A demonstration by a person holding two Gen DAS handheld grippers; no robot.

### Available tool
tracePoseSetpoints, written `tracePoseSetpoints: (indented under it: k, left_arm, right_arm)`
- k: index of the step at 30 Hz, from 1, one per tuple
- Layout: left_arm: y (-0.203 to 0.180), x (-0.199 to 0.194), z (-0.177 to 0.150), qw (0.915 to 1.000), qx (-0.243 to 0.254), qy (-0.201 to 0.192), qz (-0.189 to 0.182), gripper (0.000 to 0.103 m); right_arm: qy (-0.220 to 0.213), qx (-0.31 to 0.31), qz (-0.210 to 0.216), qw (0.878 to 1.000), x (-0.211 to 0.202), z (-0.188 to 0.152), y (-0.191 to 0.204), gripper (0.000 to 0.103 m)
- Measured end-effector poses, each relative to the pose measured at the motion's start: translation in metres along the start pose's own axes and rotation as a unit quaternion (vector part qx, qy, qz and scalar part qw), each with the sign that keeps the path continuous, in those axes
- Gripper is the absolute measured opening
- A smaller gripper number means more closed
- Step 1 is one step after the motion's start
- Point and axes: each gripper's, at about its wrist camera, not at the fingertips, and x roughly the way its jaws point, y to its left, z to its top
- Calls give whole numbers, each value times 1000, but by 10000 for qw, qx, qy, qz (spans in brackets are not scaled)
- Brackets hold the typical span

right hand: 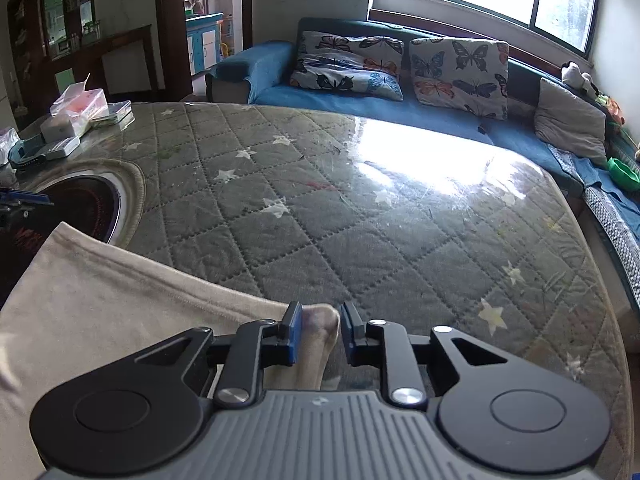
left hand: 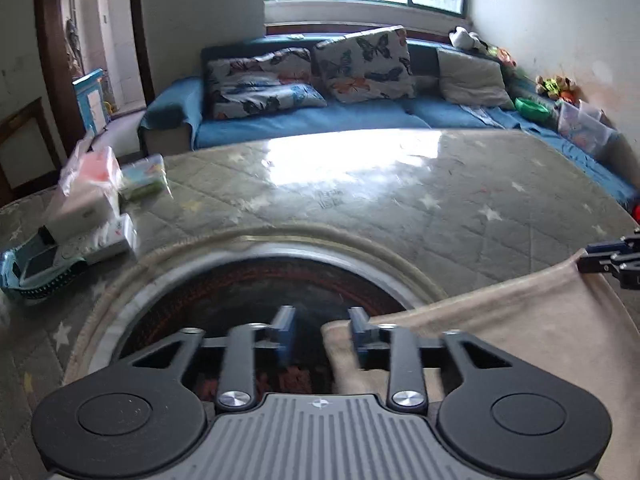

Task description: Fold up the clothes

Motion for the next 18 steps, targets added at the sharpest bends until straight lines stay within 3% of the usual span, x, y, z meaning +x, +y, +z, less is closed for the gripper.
tracePoseSetpoints:
  k: [5,6,7,10,18]
  left_arm:
    - [-6,9,-11,9998,80,176,-10,35]
    - [-6,11,-13,9997,106,204,-13,20]
    - [-6,13,-14,9997,115,190,-45,14]
    - [-9,15,-13,9996,256,56,76,5]
    - [-9,33,2,9973,628,-31,370,6]
  right_arm:
    - [43,8,-6,10000,-4,-5,0,20]
    - [50,3,-13,10000,-4,-6,0,20]
    - [54,-7,-21,10000,-5,-6,0,20]
    - [60,-25,-26,10000,-4,-5,0,20]
    - [1,-51,-53,10000,6,-1,0,20]
